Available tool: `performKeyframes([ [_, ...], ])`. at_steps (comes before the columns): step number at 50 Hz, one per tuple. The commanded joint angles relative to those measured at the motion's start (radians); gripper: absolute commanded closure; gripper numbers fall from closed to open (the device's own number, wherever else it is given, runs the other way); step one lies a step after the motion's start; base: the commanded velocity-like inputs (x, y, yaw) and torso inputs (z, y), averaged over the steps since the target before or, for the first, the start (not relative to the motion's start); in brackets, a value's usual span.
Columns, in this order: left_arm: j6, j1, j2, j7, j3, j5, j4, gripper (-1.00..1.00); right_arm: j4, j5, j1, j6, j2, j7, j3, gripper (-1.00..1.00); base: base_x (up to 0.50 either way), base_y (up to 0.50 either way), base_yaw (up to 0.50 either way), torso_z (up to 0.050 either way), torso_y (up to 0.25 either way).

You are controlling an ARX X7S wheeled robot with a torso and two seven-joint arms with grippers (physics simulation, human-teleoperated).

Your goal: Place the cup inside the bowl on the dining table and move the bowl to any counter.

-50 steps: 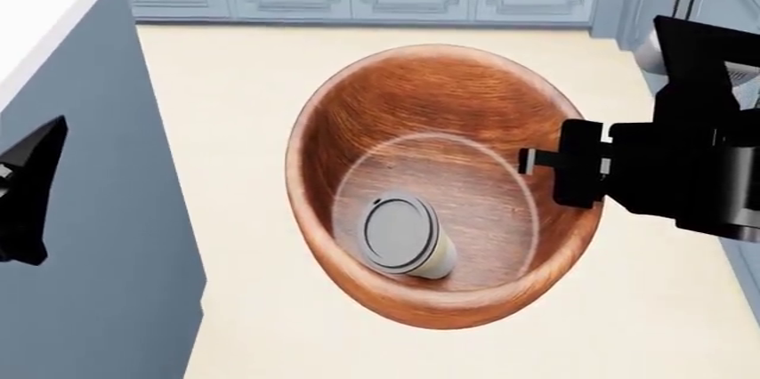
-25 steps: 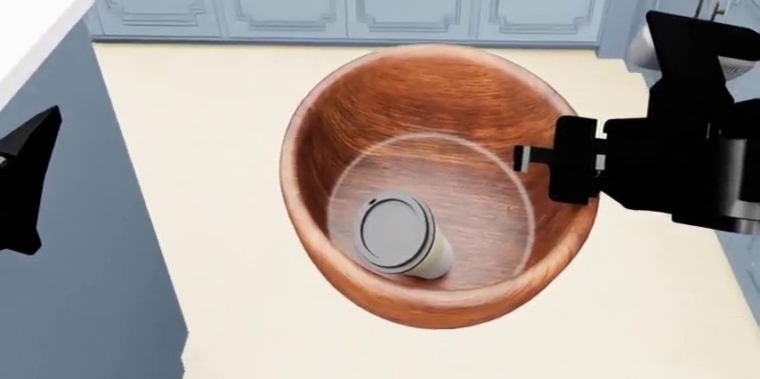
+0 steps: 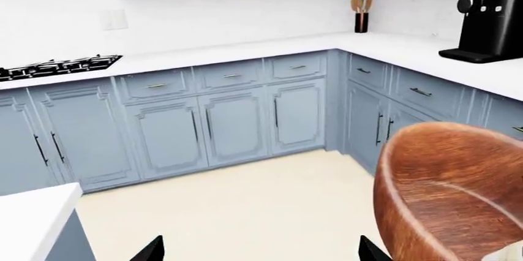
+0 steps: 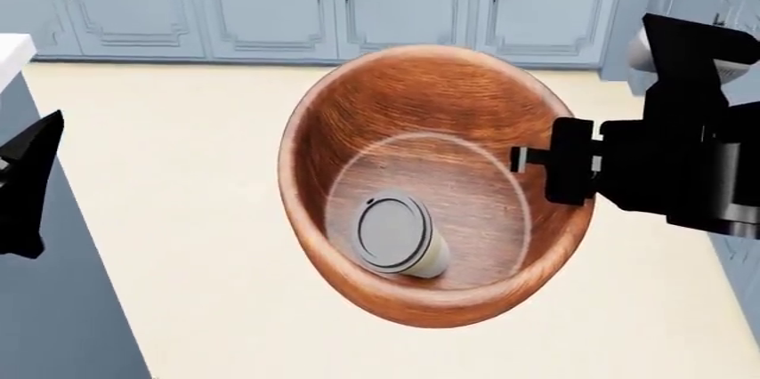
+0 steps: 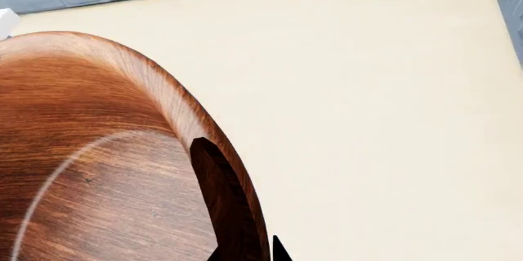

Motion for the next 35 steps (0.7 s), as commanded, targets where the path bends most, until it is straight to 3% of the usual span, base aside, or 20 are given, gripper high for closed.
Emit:
performKeyframes([
  [1, 0.009, 0.018, -0.019, 0.003, -0.014, -0.011, 0.014, -1.00, -0.009, 0.027, 0.008, -0.004, -0.002, -0.005, 0.023, 1.00, 0.50, -0.09, 0.00, 0.000, 0.000],
  [10, -0.001, -0.008, 0.013, -0.003, 0.012, 0.010, -0.003, -1.00, -0.017, 0.031, 0.003, 0.000, 0.002, -0.002, 0.023, 1.00, 0.50, -0.08, 0.00, 0.000, 0.001],
  [26, 0.016, 0.017, -0.002, 0.009, -0.002, 0.013, 0.003, -1.00, 0.015, 0.012, 0.002, -0.017, -0.016, -0.030, 0.001, 1.00, 0.50, -0.02, 0.00, 0.000, 0.001],
  [31, 0.009, -0.005, 0.035, 0.006, 0.025, 0.042, -0.017, -1.00, 0.020, 0.010, 0.007, -0.017, -0.018, -0.034, -0.001, 1.00, 0.50, 0.00, 0.00, 0.000, 0.002],
  [35, 0.012, 0.003, 0.003, 0.011, 0.003, 0.015, -0.005, -1.00, 0.018, 0.013, 0.005, -0.017, -0.022, -0.034, -0.001, 1.00, 0.50, 0.00, 0.00, 0.000, 0.002],
])
